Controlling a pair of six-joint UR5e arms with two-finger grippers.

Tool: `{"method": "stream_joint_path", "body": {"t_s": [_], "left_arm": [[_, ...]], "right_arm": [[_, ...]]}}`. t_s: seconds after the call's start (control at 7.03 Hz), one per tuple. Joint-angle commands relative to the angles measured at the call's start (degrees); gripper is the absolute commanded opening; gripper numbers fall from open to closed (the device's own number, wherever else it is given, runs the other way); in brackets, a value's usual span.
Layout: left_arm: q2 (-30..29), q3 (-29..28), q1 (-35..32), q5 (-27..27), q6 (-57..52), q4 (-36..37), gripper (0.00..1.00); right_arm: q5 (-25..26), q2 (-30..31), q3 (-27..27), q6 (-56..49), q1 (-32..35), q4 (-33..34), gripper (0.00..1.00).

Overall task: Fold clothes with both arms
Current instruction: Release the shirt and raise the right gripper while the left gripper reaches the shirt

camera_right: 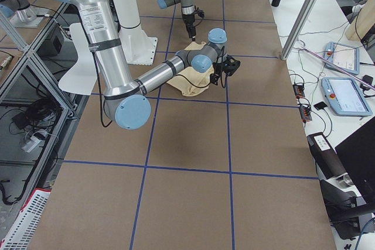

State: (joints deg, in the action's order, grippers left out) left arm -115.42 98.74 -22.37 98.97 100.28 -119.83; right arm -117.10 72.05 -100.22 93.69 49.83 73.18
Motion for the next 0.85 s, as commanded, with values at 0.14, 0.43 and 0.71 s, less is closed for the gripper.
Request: {"method": "stream_joint_path", "body": {"t_s": [0.14, 0.43, 0.71], "left_arm": [[-0.5, -0.7, 0.3, 0.1, 0.0, 0.0, 0.67], [-0.5, -1.0, 0.3, 0.0, 0.0, 0.0, 0.67], [-0.6, -1.3, 0.3, 0.1, -0.1, -0.1, 0.63]], "right_arm": [[0.0, -0.1, 0.7, -0.3, 0.0, -0.1, 1.00], [0.0, -0.4, 1.1, -0.2, 0.0, 0.0, 1.00], [0.0, -0.4, 1.5, -0.3, 0.0, -0.1, 1.00]]}}
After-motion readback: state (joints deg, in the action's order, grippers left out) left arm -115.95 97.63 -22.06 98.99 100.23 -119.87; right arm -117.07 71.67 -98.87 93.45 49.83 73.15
